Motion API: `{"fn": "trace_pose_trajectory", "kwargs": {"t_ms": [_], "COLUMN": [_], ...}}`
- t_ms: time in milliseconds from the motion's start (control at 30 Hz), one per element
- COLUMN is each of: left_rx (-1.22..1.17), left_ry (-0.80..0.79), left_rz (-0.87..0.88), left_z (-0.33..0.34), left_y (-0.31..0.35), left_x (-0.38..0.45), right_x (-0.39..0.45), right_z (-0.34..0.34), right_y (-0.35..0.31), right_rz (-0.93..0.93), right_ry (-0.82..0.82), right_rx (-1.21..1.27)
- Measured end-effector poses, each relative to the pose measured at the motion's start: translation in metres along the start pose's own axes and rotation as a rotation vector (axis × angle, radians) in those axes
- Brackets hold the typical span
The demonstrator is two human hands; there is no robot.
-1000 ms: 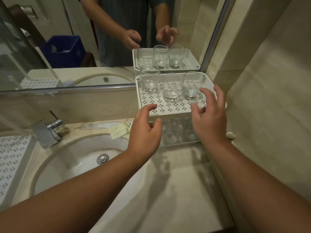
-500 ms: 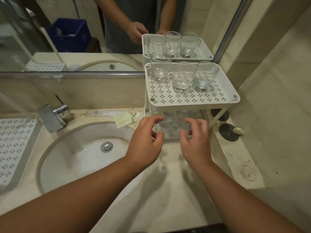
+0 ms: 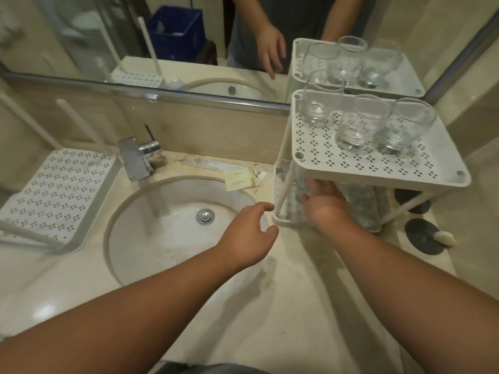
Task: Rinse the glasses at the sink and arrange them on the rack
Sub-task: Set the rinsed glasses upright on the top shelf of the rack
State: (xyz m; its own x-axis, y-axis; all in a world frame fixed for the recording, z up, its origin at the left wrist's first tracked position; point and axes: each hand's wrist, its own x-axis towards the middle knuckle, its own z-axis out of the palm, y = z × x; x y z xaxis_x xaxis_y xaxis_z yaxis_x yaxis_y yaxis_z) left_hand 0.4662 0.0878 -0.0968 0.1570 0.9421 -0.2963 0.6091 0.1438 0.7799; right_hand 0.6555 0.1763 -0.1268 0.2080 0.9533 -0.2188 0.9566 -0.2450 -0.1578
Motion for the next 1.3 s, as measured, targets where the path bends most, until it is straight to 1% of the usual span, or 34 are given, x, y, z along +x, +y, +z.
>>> {"fn": "trace_pose_trajectory", "kwargs": {"t_ms": [100, 233, 367, 467, 600, 733, 900, 1000, 1100, 1300], "left_rx": [-0.006, -0.040, -0.164, -0.205, -0.219, -0.216, -0.189, -0.195, -0.198, -0.158], "left_ry": [0.009, 0.024, 0.014, -0.004, -0.020, -0.037, -0.055, -0.062, -0.072, -0.077], "left_rz": [-0.051, -0.123, -0.191, -0.211, -0.220, -0.210, -0.184, -0.167, -0.119, 0.043], "left_z": [-0.004, -0.009, -0.011, -0.011, -0.009, -0.007, -0.004, -0.001, 0.003, 0.016], "left_y": [-0.004, -0.008, -0.014, -0.018, -0.019, -0.017, -0.012, -0.007, -0.002, 0.018], "left_x": [-0.001, -0.003, -0.007, -0.010, -0.013, -0.014, -0.015, -0.017, -0.017, -0.021], "right_x": [0.017, 0.028, 0.032, 0.029, 0.024, 0.013, -0.014, -0.037, -0.063, -0.126], "right_z": [0.006, 0.017, 0.023, 0.025, 0.025, 0.023, 0.018, 0.009, -0.003, -0.024], "right_y": [-0.008, -0.011, -0.013, -0.012, -0.011, -0.012, -0.006, -0.002, 0.003, 0.014], "right_rz": [0.048, 0.017, 0.017, 0.011, -0.007, -0.003, -0.060, -0.109, -0.099, -0.096], "right_ry": [0.043, 0.068, 0.114, 0.163, 0.139, 0.134, 0.209, 0.307, 0.391, 0.521], "right_rx": [0.025, -0.025, 0.013, 0.025, -0.035, -0.053, 0.124, 0.242, 0.338, 0.443]}}
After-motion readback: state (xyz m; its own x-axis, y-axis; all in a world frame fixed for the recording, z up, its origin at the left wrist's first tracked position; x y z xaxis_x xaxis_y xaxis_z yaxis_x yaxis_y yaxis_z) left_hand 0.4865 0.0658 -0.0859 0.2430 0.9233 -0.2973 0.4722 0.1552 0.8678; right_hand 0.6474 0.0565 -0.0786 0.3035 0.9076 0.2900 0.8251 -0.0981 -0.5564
